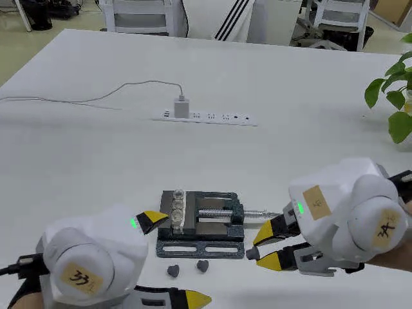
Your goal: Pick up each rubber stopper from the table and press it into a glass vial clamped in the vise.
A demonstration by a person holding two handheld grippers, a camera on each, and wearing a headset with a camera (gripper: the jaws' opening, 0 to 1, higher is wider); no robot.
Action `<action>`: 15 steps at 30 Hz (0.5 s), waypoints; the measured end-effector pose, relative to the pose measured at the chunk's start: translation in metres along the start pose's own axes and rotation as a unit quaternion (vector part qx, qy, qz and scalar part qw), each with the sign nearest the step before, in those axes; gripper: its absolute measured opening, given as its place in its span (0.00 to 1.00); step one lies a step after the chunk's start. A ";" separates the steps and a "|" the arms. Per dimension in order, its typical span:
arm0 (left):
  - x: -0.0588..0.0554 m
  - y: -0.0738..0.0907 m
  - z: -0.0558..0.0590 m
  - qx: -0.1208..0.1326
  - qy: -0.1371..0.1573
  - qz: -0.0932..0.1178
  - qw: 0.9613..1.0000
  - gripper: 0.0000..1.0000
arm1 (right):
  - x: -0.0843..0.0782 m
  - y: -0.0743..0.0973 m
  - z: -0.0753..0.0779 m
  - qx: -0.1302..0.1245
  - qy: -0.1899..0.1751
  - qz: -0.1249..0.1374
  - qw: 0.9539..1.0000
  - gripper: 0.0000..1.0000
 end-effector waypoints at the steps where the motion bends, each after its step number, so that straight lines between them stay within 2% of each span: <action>1: 0.002 -0.002 0.001 -0.003 -0.002 0.002 1.000 0.66 | 0.001 0.001 0.001 0.001 -0.003 0.000 1.000 0.07; 3: 0.007 -0.006 0.002 -0.009 -0.008 0.008 1.000 0.62 | 0.001 0.003 0.000 0.012 -0.020 0.002 1.000 0.07; 8: 0.019 -0.013 0.008 -0.029 -0.036 0.011 0.999 0.50 | 0.002 0.005 0.000 0.016 -0.016 -0.002 1.000 0.07; 12: 0.027 -0.018 0.012 -0.037 -0.065 0.016 0.997 0.35 | 0.003 0.005 -0.003 0.019 -0.014 -0.012 1.000 0.07; 15: 0.033 -0.022 0.015 -0.042 -0.068 0.019 0.997 0.28 | 0.005 0.004 -0.004 0.018 -0.011 -0.016 1.000 0.07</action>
Point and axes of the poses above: the centre of the closed fingertips' face, and the gripper's own axes: y roughly backward along the fingers, z roughly to its right, x roughly out of its top, the point moved 6 cm from there along y, roughly backward along the fingers, and after that the axes turned 15 degrees about -y, right-handed, at the moved point
